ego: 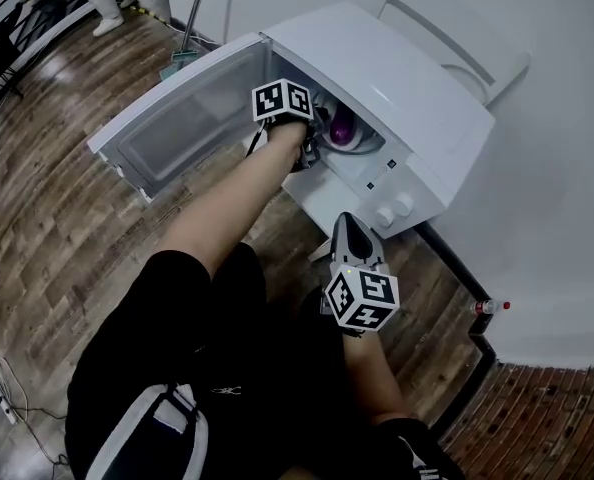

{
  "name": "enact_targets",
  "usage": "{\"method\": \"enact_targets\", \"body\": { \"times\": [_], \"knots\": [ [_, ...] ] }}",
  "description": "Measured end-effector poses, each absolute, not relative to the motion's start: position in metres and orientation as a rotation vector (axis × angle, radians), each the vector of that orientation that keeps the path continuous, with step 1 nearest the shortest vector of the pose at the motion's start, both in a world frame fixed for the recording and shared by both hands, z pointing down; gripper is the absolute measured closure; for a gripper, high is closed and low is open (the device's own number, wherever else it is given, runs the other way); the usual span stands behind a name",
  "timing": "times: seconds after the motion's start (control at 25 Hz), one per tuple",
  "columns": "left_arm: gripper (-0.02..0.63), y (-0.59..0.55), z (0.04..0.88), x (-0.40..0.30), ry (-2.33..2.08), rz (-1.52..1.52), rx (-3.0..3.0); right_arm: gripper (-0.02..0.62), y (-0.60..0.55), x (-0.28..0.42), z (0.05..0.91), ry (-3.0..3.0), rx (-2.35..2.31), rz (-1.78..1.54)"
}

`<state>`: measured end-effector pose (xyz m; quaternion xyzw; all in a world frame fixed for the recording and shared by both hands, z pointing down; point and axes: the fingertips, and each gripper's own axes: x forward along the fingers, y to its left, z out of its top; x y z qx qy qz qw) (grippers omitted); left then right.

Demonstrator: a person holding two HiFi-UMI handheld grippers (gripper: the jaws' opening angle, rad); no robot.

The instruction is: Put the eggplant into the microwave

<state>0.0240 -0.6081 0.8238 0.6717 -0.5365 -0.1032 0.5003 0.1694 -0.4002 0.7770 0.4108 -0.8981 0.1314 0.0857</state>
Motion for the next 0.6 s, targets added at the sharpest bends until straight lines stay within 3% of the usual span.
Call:
{"method": "enact_targets", "body": {
  "times": [0.28,0.48,0.52,0.6],
  "knots": [
    [0.489,-0.611,0.821,0.010,-1.762,0.314,2.003,0.581,-0.396,0.163,0.788,-2.660,1.194,0.405],
    [0.491,-0.610,0.804,-0.004,-1.958,0.318,2.078,0.581,-0.392,0.160,0.787,-2.665,1.185,0.384],
    [0.493,-0.607,0.802,-0.007,-1.973,0.307,2.078,0.581,-0.392,0.160,0.785,-2.669,1.189,0.378],
    [0.606,-0.596,0.798,-0.006,-1.968,0.327,2.117,0.581,-0.396,0.160,0.783,-2.679,1.203,0.365]
  ]
}}
